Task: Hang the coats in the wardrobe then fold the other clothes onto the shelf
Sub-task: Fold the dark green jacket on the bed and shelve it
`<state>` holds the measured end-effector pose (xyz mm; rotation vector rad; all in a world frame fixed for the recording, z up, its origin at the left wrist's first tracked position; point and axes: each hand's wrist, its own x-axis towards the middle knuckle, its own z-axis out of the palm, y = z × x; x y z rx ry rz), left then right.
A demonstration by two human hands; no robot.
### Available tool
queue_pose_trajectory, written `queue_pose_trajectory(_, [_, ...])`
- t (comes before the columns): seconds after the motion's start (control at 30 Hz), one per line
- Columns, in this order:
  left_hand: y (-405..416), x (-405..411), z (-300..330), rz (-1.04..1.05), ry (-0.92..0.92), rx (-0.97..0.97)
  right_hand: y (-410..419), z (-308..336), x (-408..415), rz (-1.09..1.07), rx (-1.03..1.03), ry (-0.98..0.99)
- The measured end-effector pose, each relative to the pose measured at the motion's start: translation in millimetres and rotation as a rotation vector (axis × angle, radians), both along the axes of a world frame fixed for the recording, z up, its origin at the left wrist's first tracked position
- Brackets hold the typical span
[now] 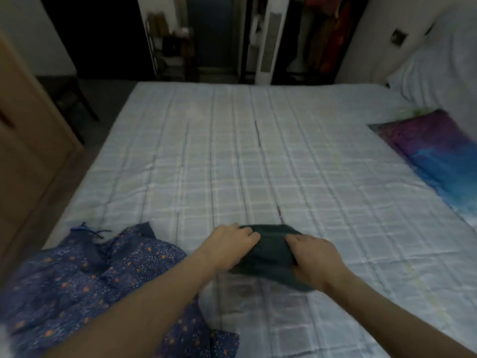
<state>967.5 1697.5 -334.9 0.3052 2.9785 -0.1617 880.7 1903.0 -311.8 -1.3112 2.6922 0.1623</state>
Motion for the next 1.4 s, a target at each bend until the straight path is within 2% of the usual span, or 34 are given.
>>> queue_pose_trajectory(0.1, [-26.7,29.4,93.6,0.081,0.105,0.005,-24.9,85.1,8.7,0.098,-0.042,-0.054])
queue_pose_trajectory(0.23, [-67.1,105.3,200.4,0.19,0.088,-0.015,-73.8,178.0,43.4,0.286,-0.072,-0.105])
queue_pose_trajectory(0.37, [-99.4,208.5,275.9,0.357,0.114,-0.06,-145.8,249.6,98.5,0.54,-0.128,-0.047])
queue_pose_trajectory(0.5, [-112.9,339.9,322.8,0.585,0.096,-0.045,-213.4,293.0,194.4,0.834,-0.158,-0.028])
queue_pose_trajectory(0.7, [-73.6,566.2,340.6,0.968,-0.002,0.012,-268.9,315.8,398.7,1.278,-0.171,0.004])
queue_pose_trajectory(1.0, [46.6,876.8,361.8,1.578,0.042,-0.145,-266.7,332.4,726.7,1.733,-0.211,-0.184])
queue_pose_trajectory(1.2, [111.2,986.4,383.2,1.817,0.117,-0.113,-254.1,338.0,868.7,1.918,-0.241,-0.332])
queue_pose_trajectory(1.4, [109.2,1054.9,392.7,1.957,0.101,-0.097,-281.1,335.2,962.4,1.996,-0.168,-0.468])
